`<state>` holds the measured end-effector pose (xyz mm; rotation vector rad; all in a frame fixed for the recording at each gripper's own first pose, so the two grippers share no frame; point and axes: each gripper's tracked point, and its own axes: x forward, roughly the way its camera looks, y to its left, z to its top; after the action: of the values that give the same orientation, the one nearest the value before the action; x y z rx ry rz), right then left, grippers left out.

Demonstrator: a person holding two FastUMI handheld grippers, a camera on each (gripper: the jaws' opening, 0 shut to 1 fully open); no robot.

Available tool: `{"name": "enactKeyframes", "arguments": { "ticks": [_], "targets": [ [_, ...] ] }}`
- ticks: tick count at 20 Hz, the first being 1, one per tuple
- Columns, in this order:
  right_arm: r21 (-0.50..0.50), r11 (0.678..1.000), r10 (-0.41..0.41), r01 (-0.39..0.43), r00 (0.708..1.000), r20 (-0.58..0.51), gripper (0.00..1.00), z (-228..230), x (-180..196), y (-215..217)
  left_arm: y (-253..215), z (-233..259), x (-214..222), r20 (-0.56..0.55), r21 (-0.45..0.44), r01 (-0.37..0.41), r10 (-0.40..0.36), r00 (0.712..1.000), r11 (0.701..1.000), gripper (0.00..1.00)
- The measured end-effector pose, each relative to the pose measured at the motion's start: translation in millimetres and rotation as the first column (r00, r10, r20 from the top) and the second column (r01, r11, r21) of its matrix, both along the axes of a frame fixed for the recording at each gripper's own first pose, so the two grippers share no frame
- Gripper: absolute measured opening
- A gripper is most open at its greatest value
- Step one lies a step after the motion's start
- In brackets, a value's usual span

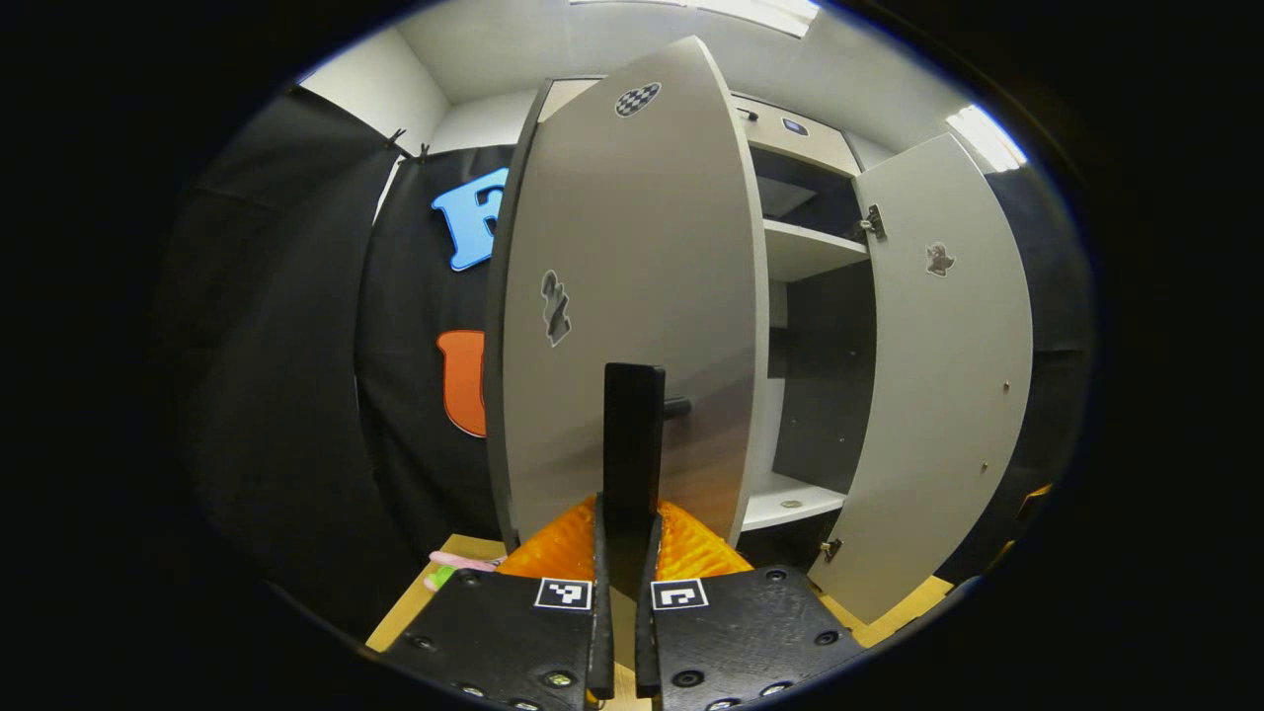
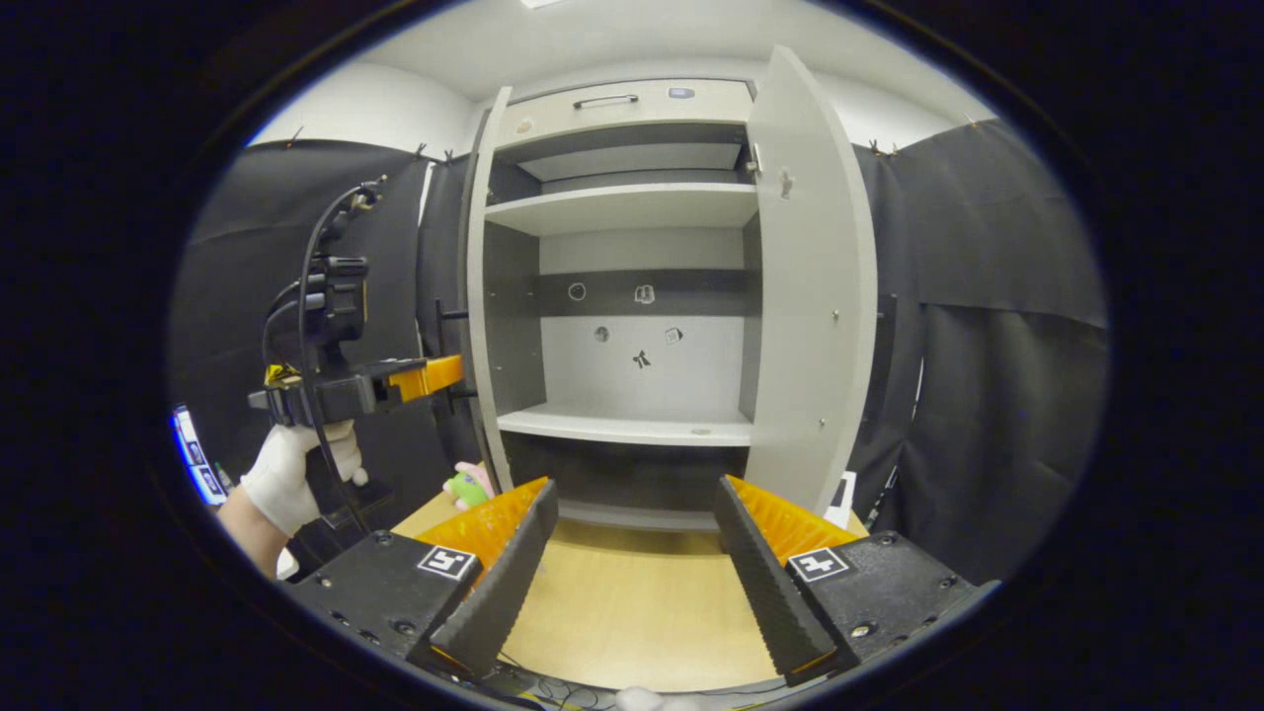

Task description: Open the right door of the double-door shoe cabinet with the right hand, and open the left door with the left hand.

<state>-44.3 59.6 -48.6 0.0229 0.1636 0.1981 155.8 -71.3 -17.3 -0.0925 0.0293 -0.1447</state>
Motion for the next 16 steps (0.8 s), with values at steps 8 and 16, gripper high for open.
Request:
{"name": "enactKeyframes", "arguments": {
  "ticks": [8,16],
  "targets": [
    [-0.004,0.999,0.035,-0.035,0.999,0.003,1.0,-2,3,17,37,-4,-11,0.013,0.031,-0.053,0.052,0.999,0.998,0.0],
    [-0.007,0.998,0.066,-0.066,0.998,0.0,1.0,-3,-1,36,98,-2,-19,0.04,0.036,-0.146,0.144,0.989,0.989,0.0]
  ]
}}
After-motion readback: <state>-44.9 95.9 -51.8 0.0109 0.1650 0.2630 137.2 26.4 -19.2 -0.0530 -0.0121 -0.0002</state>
